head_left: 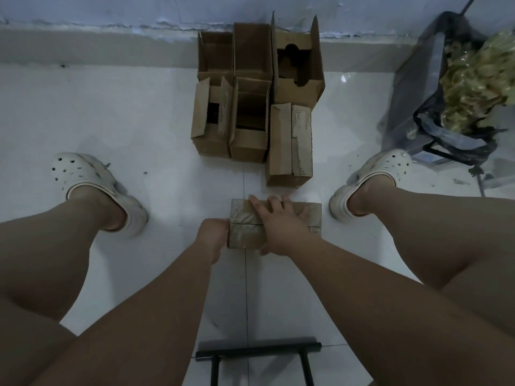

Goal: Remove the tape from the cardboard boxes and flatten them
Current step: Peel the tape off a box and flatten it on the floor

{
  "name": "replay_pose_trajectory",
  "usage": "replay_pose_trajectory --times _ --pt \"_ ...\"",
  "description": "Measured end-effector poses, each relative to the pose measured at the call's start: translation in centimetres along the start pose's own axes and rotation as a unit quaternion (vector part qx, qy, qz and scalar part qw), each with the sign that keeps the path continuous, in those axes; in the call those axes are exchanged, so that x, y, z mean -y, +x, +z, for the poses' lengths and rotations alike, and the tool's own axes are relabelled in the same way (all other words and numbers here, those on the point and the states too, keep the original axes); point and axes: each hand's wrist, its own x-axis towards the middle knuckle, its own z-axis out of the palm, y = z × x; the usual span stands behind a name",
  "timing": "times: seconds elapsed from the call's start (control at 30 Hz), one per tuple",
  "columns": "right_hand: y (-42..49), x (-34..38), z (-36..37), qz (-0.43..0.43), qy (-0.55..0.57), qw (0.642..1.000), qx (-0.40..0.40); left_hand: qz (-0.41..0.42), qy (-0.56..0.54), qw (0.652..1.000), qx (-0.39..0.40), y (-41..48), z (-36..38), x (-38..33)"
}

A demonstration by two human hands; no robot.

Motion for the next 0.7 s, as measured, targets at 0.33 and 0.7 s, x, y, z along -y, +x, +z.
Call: replay_pose_trajectory --times 0.33,0.7 --pt "-0.3 0.4 -0.2 0.005 0.004 1.0 -0.002 0.044 0.175 0.974 -0.134 0.0 0.9 -1.4" --pt "-0.3 0.5 -0.2 0.013 0.023 1.0 0.002 -0.007 0.013 0.998 -0.057 0.4 0.3 -0.7"
